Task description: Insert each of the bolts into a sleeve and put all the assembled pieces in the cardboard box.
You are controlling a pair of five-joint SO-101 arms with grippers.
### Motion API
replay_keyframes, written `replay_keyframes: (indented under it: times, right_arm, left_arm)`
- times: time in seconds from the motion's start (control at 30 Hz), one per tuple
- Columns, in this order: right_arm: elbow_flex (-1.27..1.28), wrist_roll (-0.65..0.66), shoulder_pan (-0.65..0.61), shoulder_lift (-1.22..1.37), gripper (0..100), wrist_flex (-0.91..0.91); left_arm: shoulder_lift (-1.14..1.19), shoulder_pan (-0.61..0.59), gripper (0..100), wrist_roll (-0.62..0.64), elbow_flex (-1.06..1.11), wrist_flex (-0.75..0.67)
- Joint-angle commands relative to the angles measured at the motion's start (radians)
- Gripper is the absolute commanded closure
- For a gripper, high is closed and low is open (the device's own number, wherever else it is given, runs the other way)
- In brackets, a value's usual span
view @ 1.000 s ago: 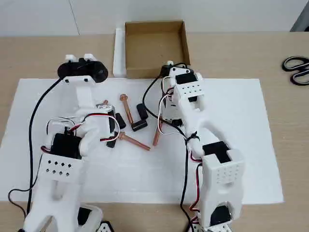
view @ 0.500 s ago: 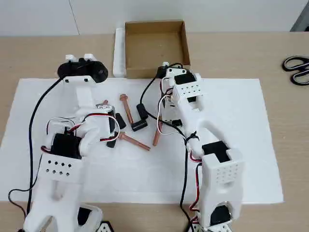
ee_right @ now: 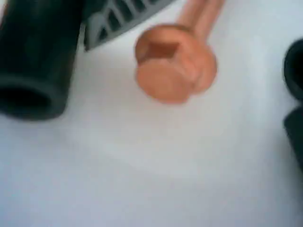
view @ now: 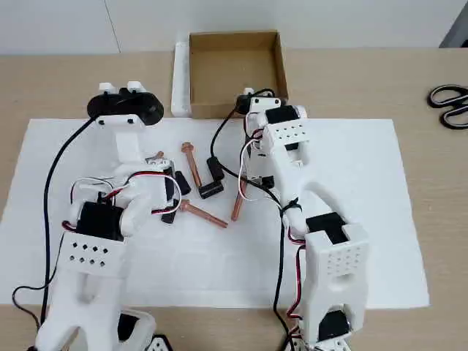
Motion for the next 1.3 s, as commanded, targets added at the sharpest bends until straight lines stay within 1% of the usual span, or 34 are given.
replay_keyframes:
  times: [0.0,0.2,0.67,0.93,1.27]
  right_arm:
    - [-0.048,0.012,0.002,-0.053,76.4,0.033]
    - [-0.048,0.012,-0.004,-0.104,76.4,0.007]
    - [-0.048,0.008,-0.012,-0.099,76.4,-0.108]
    - [-0.048,0.005,-0.041,-0.035,76.4,-0.105]
    - [-0.048,-0.031,-0.028,0.012,76.4,-0.079]
  left_arm:
    - [-0.009,0.008,99,-0.006,-0.010,-0.017]
    - [-0.009,0.008,99,-0.006,-0.010,-0.021]
    - [-0.009,0.008,99,-0.006,-0.010,-0.021]
    - [-0.009,0.008,99,-0.006,-0.010,-0.018]
    - [-0.009,0.008,99,-0.006,-0.010,-0.017]
